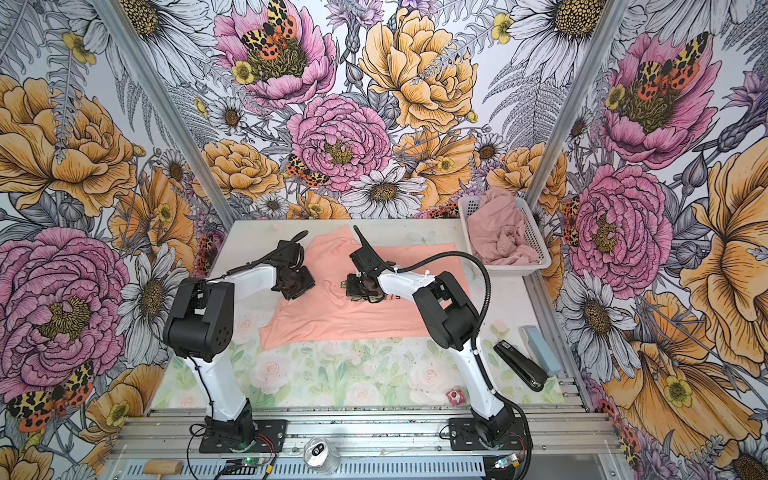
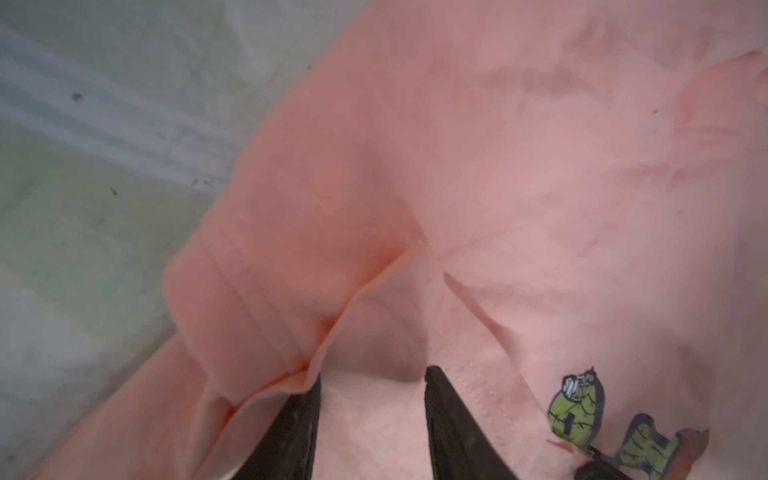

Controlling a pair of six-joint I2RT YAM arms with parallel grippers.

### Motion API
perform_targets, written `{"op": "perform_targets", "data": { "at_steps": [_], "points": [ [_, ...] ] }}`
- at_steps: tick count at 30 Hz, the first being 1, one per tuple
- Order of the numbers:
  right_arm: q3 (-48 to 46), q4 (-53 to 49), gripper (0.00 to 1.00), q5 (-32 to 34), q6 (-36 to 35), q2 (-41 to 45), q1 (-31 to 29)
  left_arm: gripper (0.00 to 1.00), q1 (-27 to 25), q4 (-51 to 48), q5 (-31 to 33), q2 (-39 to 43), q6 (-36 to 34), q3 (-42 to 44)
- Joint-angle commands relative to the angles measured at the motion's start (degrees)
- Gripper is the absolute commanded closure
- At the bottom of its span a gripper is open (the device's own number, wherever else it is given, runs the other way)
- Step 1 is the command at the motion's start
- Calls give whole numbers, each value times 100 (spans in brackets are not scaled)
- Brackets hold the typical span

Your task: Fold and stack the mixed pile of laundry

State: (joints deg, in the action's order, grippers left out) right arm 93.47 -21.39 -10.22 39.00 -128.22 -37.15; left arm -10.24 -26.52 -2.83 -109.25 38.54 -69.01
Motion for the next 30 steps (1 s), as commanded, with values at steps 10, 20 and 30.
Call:
{"op": "perform_targets", "data": {
  "at_steps": [10,20,30],
  "points": [
    [-259,-113,100,619,-50,599,220,56,145,-3,15,-340,-163,52],
    [-460,-122,62,410,-154,945,242,40,132,-7,10,435,-243,-62],
    [-1306,-294,61,303,-286,2026,316,31,519,-983,154,2331,0,1226]
  ]
}}
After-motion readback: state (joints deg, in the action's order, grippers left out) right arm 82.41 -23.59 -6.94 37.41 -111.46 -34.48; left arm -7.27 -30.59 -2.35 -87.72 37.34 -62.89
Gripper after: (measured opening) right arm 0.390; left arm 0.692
